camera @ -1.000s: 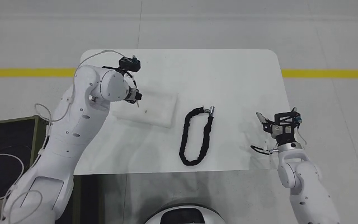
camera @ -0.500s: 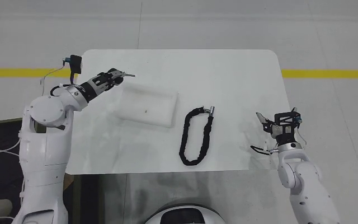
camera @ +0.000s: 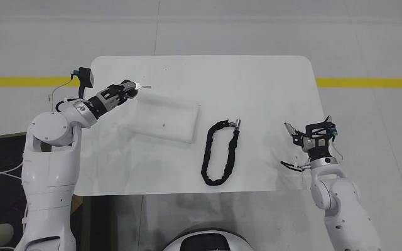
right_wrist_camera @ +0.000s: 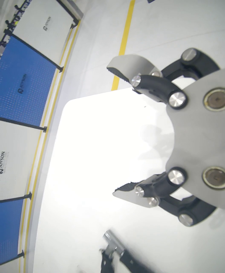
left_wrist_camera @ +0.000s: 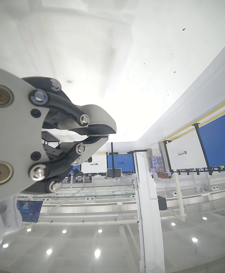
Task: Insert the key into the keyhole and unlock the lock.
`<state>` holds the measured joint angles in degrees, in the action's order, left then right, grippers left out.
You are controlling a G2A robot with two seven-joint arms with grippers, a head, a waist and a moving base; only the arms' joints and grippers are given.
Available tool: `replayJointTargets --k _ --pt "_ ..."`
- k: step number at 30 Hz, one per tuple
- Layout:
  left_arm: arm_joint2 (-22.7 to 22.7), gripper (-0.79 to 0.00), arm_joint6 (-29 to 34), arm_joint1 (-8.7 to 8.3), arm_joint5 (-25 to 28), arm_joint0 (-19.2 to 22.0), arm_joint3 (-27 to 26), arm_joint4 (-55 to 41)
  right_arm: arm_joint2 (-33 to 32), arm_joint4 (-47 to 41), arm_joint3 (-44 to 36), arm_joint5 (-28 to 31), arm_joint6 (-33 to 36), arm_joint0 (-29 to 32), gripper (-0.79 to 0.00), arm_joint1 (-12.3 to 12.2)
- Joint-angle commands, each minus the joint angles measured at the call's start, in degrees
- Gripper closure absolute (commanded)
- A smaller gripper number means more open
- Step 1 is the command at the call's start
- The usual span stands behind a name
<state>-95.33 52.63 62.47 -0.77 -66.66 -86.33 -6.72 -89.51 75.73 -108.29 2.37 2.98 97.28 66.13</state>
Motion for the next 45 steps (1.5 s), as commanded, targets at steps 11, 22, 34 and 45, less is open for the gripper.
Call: replayJointTargets --k 11,22,34,45 --pt "0.0 0.0 0.0 0.0 0.0 0.0 0.0 0.0 12.7 -27.7 -2.2 -0.3 51.9 -23.8 -0.785 1.4" --pt "0.0 0.0 0.0 0.0 0.0 0.0 0.0 0.0 12.7 -32.3 -2.9 -0.5 55.5 -23.2 -0.785 1.4" --pt "0.0 0.0 0.0 0.0 0.0 0.0 0.0 0.0 24.7 -37.5 10.2 -16.9 81.9 -39.8 -0.785 3.2" --pt "0.0 0.0 0.0 0.0 0.0 0.0 0.0 0.0 32.4 -25.5 17.4 -23.4 80.2 -43.8 -0.413 5.6"
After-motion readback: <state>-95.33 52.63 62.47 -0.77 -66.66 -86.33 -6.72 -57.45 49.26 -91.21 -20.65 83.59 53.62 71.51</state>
